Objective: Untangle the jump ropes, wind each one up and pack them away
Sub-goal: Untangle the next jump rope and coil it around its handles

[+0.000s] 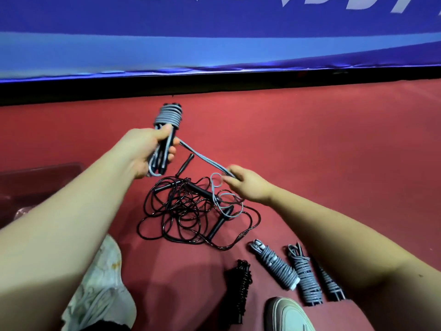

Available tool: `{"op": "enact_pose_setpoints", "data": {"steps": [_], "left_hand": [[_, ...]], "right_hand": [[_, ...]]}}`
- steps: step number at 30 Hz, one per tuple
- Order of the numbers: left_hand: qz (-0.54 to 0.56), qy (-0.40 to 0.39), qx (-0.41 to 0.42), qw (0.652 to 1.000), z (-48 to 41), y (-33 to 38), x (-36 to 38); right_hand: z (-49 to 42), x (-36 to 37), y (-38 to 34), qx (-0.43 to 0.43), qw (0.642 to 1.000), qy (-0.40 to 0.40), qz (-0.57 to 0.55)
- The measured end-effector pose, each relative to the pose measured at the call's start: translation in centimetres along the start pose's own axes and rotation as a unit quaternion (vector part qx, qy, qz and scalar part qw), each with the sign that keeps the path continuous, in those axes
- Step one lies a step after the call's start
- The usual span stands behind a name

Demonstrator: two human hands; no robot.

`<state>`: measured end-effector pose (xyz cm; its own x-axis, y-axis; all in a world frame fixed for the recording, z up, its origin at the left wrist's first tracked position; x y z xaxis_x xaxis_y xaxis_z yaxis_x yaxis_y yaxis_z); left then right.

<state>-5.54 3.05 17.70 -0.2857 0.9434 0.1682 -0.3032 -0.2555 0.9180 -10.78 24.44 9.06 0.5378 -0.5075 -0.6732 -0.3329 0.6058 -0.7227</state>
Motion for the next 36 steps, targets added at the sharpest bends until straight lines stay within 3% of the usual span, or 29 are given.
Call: {"op": "enact_pose_setpoints", "data": {"steps": [2,6,8,10,12,13,16,19,22,28,31,36], "left_hand": [[-0.003,0.002,0.002,1.000,-0.2,0.1,-0.7],[-0.057,-0.017,-0.002,0.998,-0.1,-0.7,0.7],[-0.063,-0.012,0.003,0.998,-0.1,-0.5,1.6],[-0.075,-0.009,-0.001,0.997,-0.1,-0.2,2.7],[-0.086,-0.017,-0.011,0.996,0.1,-0.4,3.6],[-0.088,-0.020,-0.017,0.996,0.1,-0.5,4.0],[-0.094,-0.009,-0.024,0.995,0.1,-0.2,4.2],[-0.096,0.000,-0.017,0.995,0.1,0.3,4.0],[-0.088,0.008,-0.009,0.996,0.2,0.4,3.3],[-0.091,-0.050,-0.025,0.994,0.6,-0.5,1.8],[-0.185,-0.051,0.000,0.981,0.5,-1.0,1.3],[-0.292,-0.012,0.045,0.955,0.1,-1.1,1.2]], "right_hand": [[0.6,-1.0,3.4,0.091,0.990,-0.015,-0.107],[0.7,-5.5,5.4,0.131,0.959,0.102,-0.229],[0.4,-6.7,5.9,0.180,0.950,0.091,-0.237],[0.3,-6.2,6.6,0.280,0.956,0.010,-0.087],[-0.1,-5.0,6.9,0.337,0.928,-0.024,0.158],[-0.6,-4.0,6.4,0.324,0.928,0.007,0.182],[-2.2,-0.2,2.0,0.146,0.988,0.040,-0.018],[-3.1,2.3,-2.0,0.025,0.989,0.098,-0.104],[-2.9,2.2,-3.5,-0.012,0.978,0.192,-0.077],[-1.8,0.1,-2.5,-0.007,0.980,0.046,-0.196],[-0.7,-0.6,-3.2,0.001,0.981,0.019,-0.193],[0.6,-1.6,-6.8,-0.010,0.999,0.003,-0.042]]}}
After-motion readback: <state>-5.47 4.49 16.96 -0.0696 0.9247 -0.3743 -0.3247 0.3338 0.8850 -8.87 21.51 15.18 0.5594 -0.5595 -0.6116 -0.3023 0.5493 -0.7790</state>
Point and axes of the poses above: each hand's wrist, its own z-axis away from the middle knuckle, its own x-axis out of the palm, y = z × x, the point moved 2 cm from there along -z, towards the middle knuckle, and after that the axes turned 4 degrees about -y, right-handed, at the moved point
